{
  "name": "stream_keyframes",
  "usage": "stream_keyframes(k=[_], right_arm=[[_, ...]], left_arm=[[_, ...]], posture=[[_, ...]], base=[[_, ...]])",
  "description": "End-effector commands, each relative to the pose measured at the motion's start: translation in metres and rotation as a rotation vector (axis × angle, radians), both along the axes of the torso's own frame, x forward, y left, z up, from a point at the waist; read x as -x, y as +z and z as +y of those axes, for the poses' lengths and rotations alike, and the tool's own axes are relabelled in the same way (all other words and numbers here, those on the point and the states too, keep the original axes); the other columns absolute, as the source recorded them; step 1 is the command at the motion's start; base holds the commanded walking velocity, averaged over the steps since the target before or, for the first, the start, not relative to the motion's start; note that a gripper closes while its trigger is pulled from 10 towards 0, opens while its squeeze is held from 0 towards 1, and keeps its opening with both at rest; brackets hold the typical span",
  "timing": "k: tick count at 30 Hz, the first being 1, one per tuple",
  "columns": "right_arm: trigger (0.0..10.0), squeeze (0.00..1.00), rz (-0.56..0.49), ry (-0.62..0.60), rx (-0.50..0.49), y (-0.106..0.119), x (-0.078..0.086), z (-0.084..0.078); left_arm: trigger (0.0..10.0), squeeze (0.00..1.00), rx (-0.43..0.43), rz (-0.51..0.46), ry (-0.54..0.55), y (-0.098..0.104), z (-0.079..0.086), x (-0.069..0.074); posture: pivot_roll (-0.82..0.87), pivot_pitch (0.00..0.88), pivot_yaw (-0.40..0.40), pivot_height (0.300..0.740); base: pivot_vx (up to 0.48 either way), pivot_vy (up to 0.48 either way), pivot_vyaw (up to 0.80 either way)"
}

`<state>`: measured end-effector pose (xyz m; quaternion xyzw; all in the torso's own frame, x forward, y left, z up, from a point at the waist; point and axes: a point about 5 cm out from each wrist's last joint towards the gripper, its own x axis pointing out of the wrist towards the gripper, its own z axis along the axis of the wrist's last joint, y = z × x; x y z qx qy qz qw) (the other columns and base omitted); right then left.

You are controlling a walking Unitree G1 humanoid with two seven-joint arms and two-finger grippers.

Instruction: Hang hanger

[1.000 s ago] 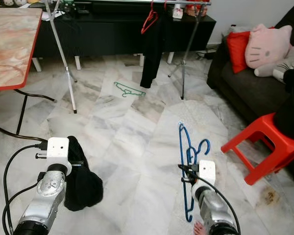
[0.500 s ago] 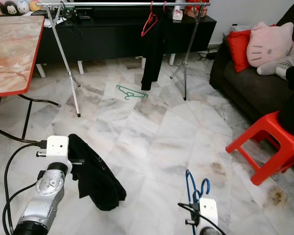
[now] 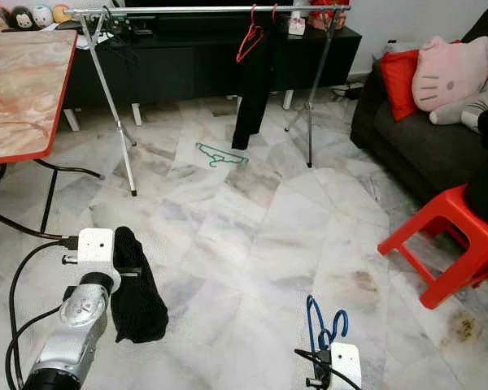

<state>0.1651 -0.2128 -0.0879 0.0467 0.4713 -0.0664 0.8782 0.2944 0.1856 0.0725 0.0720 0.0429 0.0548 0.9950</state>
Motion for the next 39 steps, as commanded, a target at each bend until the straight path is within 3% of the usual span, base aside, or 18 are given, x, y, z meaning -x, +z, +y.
stream_keyframes(k=[1, 23, 33, 39], right_arm=[[10.0, 0.0, -0.015, -0.013, 0.002, 0.003, -0.007, 0.0], [10.0, 0.0, -0.012, -0.018, -0.004, 0.003, -0.003, -0.008], [10.0, 0.0, -0.019, 0.012, -0.018, 0.001, -0.006, 0.011], [10.0, 0.0, -0.026, 0.027, -0.025, 0.001, -0.009, 0.017]], left_arm=[[10.0, 0.0, 0.01, -0.038, 0.005, 0.011, 0.002, -0.003], [10.0, 0.0, -0.007, -0.027, 0.022, 0.013, 0.008, -0.005], [10.0, 0.0, -0.019, -0.028, 0.028, 0.014, 0.009, -0.005], [10.0, 0.0, -0.029, -0.036, 0.03, 0.016, 0.009, -0.004]], posture=[[0.02, 0.04, -0.083, 0.74], [0.03, 0.058, -0.084, 0.74], [0.03, 0.063, -0.085, 0.74], [0.03, 0.063, -0.085, 0.74]], base=[[0.0, 0.48, 0.0], [0.0, 0.48, 0.0], [0.0, 0.466, 0.24], [0.0, 0.0, 0.8]])
